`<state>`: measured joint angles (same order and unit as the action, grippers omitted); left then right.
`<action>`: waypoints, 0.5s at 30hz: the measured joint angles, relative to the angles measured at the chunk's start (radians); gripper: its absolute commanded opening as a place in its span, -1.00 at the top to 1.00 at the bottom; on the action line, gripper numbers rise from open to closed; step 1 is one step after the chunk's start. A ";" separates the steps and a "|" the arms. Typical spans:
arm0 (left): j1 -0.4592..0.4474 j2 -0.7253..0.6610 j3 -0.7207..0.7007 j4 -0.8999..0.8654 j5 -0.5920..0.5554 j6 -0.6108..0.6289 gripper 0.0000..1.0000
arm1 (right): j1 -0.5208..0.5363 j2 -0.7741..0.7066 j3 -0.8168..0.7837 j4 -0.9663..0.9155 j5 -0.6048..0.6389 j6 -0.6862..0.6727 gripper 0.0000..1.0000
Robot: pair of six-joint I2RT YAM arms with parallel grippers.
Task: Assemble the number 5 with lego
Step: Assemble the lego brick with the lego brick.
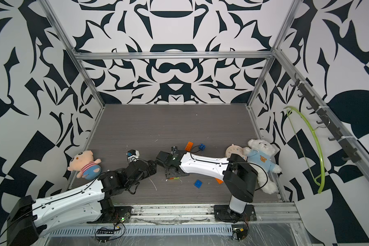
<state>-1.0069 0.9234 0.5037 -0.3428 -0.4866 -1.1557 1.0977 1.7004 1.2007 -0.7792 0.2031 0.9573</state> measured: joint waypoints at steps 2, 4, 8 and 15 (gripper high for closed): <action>0.000 0.000 0.000 0.000 0.000 0.000 -0.99 | 0.000 -0.002 -0.007 0.018 -0.003 -0.004 -0.56; 0.000 0.000 0.000 -0.001 -0.001 -0.004 -0.98 | 0.000 -0.008 -0.026 0.044 -0.022 -0.008 -0.59; 0.000 -0.003 -0.001 -0.014 -0.008 -0.014 -0.98 | -0.001 -0.013 -0.043 0.077 -0.062 -0.018 -0.73; 0.000 -0.049 -0.032 -0.047 -0.016 -0.034 -0.99 | -0.003 0.015 -0.042 0.101 -0.090 -0.023 -0.83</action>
<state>-1.0069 0.8745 0.4717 -0.3893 -0.5026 -1.1896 1.0946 1.7153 1.1587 -0.6785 0.1131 0.9348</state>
